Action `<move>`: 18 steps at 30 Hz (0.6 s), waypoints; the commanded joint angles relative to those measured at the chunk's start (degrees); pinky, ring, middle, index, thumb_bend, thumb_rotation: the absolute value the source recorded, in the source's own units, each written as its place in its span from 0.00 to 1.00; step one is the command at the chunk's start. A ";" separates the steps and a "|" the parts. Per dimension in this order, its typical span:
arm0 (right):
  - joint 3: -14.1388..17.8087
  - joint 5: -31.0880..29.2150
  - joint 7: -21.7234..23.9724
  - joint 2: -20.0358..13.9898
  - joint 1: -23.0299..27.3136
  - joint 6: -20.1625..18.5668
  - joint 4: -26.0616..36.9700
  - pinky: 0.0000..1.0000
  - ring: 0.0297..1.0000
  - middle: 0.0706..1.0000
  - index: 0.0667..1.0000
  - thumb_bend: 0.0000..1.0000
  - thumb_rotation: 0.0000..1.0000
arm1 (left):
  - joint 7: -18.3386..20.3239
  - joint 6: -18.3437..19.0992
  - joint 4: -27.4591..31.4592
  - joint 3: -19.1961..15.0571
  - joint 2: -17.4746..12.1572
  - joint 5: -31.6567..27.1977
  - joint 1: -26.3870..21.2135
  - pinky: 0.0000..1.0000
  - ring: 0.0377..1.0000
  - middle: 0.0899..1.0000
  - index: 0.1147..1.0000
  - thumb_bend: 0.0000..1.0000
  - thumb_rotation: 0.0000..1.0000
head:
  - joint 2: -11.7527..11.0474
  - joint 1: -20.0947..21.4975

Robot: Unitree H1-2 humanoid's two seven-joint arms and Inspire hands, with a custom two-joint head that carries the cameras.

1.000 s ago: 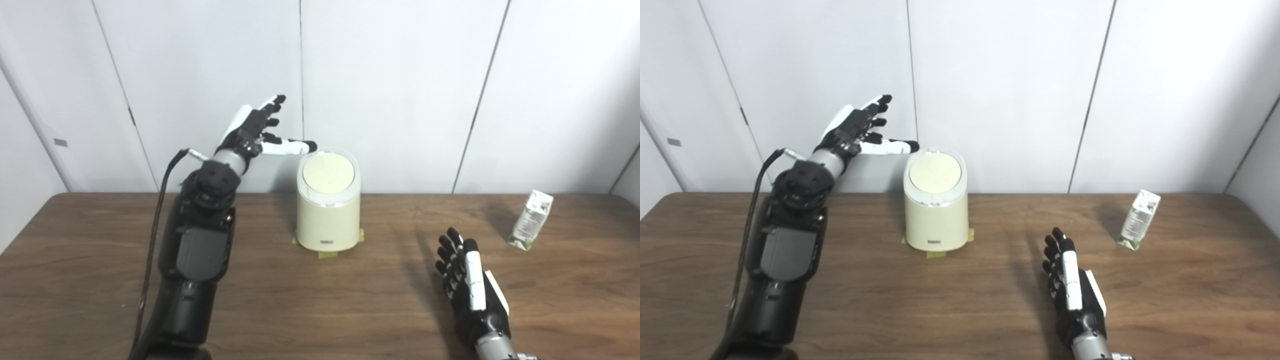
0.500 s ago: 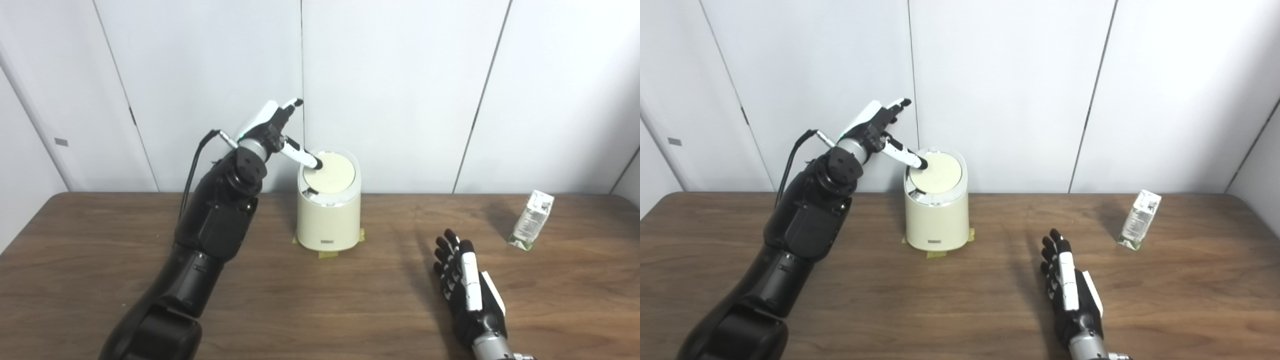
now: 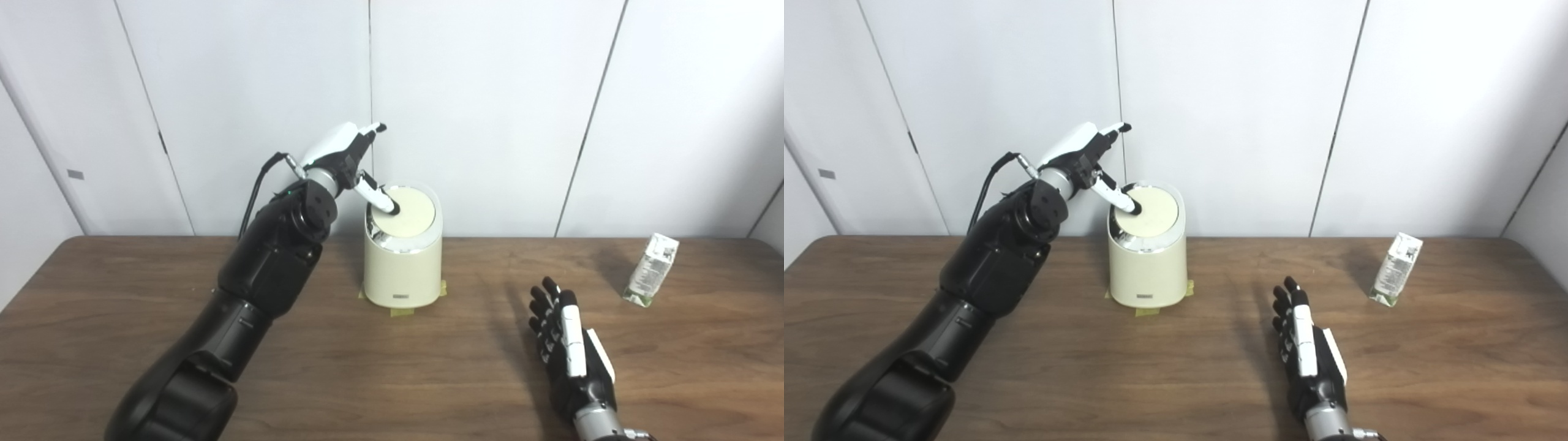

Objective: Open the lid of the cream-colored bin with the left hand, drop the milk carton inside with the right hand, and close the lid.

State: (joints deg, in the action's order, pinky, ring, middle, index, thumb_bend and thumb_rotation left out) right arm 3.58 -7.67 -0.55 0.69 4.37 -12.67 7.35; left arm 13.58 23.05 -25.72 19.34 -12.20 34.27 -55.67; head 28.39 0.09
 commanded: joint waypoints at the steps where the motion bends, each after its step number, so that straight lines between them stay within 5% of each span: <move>1: -0.06 -0.19 0.53 -0.09 2.16 2.77 2.00 1.00 0.99 0.97 1.00 0.57 1.00 | -1.24 -2.20 1.89 0.02 -1.35 0.71 -2.95 0.76 0.91 0.95 0.94 0.91 0.06 | 0.00 0.21; 18: -0.23 0.59 0.27 -0.10 2.25 2.11 2.56 1.00 0.99 0.97 1.00 0.57 1.00 | -0.35 -2.91 2.78 3.12 -2.57 2.64 -2.31 0.79 0.95 0.96 0.93 0.91 0.09 | 0.65 0.41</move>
State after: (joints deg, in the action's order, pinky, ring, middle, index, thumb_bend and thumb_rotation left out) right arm 3.42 -7.08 -0.55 0.70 4.38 -12.68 7.74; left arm 13.98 21.43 -24.76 22.62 -13.83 35.91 -55.01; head 28.92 0.44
